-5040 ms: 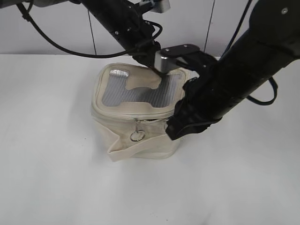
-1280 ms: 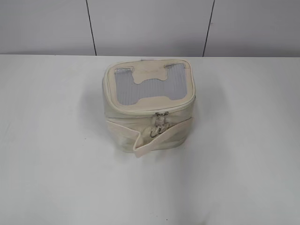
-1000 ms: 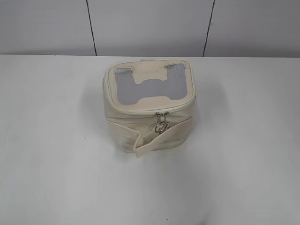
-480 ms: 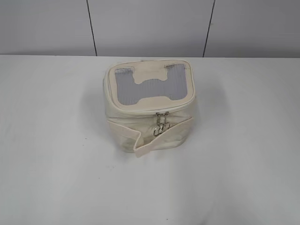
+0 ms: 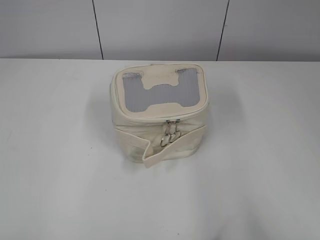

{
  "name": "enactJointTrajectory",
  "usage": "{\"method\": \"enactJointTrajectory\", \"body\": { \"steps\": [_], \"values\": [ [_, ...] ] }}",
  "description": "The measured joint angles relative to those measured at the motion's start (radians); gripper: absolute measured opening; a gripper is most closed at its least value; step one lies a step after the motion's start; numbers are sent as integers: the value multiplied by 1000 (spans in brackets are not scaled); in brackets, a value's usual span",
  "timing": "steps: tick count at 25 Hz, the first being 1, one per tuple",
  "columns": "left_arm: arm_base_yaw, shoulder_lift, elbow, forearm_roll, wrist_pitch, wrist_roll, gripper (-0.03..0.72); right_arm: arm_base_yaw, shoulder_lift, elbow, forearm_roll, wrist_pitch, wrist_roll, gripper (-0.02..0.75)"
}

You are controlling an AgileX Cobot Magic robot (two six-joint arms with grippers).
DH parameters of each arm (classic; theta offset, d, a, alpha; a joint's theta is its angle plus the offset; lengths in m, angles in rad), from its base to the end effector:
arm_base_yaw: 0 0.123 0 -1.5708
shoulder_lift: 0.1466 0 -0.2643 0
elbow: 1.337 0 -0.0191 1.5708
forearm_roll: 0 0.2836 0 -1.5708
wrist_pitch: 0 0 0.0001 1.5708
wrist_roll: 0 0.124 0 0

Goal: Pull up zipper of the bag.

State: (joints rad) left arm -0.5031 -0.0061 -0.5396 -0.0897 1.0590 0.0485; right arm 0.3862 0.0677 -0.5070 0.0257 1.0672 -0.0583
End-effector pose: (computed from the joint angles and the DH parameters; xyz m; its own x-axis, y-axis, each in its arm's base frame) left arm 0.0552 -0.0414 0.2922 -0.3583 0.2023 -0.9114 0.5446 0.8382 -0.0281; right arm 0.0764 0.0341 0.2743 -0.4581 -0.2358 -0.8570 -0.4159 0.9090 -0.0278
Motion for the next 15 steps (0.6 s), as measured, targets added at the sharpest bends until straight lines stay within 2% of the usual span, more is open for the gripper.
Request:
{"method": "enactJointTrajectory", "body": {
  "steps": [15],
  "values": [
    [0,0,0,-12,0,17,247,0,0,8,0,-17,4,553]
  ]
}}
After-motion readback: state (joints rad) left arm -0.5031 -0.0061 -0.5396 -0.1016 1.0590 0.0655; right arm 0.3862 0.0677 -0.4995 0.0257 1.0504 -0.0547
